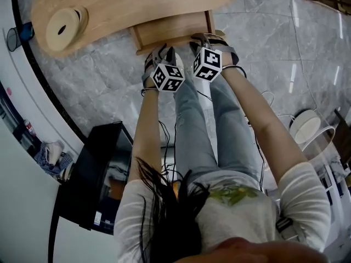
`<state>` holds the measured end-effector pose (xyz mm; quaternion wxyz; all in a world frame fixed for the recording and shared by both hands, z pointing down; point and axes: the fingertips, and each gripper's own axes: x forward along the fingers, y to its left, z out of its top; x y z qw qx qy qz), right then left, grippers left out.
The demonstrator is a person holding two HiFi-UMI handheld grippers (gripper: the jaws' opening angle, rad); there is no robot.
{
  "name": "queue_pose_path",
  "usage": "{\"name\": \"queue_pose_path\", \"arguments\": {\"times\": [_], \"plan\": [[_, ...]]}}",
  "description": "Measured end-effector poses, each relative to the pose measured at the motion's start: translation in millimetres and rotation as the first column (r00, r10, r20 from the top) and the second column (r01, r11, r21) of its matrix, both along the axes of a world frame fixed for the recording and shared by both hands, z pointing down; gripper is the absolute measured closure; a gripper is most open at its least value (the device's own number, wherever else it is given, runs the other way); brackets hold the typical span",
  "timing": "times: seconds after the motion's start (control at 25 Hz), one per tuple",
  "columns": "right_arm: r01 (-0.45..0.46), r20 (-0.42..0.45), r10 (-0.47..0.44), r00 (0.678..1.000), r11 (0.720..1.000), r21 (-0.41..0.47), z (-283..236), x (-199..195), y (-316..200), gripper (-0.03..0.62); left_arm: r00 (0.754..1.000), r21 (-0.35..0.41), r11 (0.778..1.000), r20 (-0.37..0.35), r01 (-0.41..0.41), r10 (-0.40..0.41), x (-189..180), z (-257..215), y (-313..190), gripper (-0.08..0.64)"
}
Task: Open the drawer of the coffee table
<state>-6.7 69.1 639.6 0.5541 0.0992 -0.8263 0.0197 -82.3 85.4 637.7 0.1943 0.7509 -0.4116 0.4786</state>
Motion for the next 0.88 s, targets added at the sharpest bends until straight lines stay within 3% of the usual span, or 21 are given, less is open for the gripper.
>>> {"name": "queue_pose_path", "arguments": {"times": [0.2,0.4,0.68,0.88], "plan": [[-0.123,0.079,0.125,0.989,0.992,-0.028,-44,-3,-2,0.535,0.998,0.063,0.997,-0.056,0.039,-0.035,9,-46,-7,0.508],[-0.230,0.148,0.239,0.960,0.970,-0.075,-91,-6,3,0.583,0.983,0.112,0.984,-0.135,0.136,-0.121,10,-99,-9,0.538],[-0.292,0.247,0.323,0.913,0.944,-0.156,-164,-8,18,0.583,0.970,0.143,0.978,-0.214,0.150,-0.117,24,-170,5,0.543],[-0.325,0.309,0.367,0.877,0.928,-0.181,-207,-2,26,0.584,0.949,0.156,0.961,-0.256,0.229,-0.185,20,-210,13,0.543]]}}
